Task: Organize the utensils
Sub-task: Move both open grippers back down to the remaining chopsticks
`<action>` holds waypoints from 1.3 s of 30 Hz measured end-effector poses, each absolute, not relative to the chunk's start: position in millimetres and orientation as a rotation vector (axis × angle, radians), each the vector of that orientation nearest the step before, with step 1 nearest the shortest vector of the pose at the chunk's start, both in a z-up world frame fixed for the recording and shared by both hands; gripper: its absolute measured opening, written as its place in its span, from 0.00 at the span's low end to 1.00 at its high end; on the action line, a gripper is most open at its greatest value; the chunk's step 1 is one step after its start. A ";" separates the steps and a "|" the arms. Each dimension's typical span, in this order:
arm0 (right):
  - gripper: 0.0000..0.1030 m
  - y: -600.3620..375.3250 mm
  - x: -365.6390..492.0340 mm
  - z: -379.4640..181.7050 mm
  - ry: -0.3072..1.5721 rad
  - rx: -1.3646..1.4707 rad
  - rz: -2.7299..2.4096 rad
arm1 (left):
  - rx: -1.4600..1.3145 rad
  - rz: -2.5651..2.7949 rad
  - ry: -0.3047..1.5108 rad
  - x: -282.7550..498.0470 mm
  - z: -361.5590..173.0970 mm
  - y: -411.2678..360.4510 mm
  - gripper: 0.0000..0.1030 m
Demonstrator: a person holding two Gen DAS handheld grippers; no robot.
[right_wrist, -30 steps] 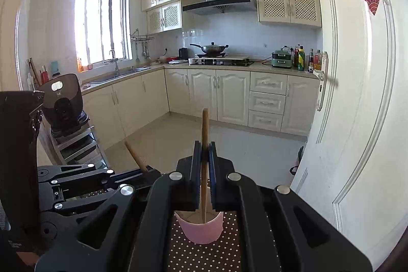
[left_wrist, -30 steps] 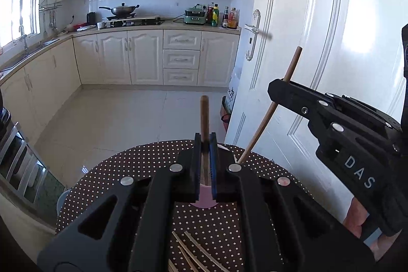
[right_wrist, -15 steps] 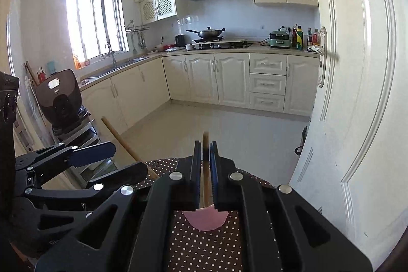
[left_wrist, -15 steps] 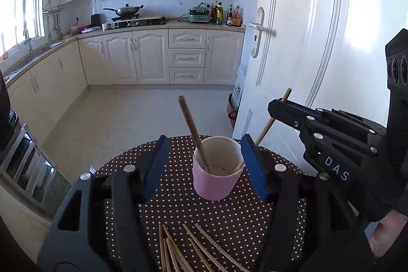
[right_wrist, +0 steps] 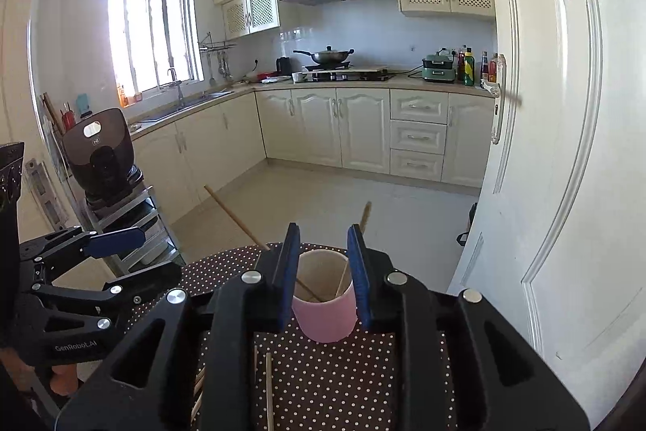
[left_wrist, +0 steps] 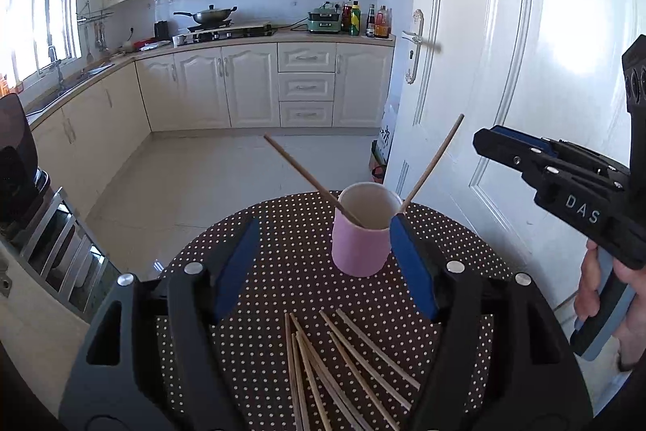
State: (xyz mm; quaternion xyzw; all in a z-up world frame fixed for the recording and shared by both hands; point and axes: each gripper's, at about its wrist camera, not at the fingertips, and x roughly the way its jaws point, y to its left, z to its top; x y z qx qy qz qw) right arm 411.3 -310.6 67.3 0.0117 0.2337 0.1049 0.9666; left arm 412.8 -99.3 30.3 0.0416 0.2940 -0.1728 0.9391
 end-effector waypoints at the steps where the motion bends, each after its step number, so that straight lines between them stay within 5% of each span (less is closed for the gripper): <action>1: 0.22 -309.0 407.3 66.4 0.479 0.018 0.214 | 0.081 -0.354 0.609 408.8 29.0 -94.3 0.65; 22: 0.29 -256.4 392.1 -54.9 0.916 -0.094 0.334 | 0.174 -0.331 1.044 394.5 -95.1 -42.3 0.64; 31: 0.29 -246.9 406.6 -89.0 1.012 -0.096 0.356 | 0.137 -0.343 1.147 419.2 -136.1 -38.1 0.50; 39: 0.29 -251.8 412.0 -107.0 1.034 -0.089 0.355 | 0.124 -0.345 1.155 430.8 -144.4 -39.5 0.50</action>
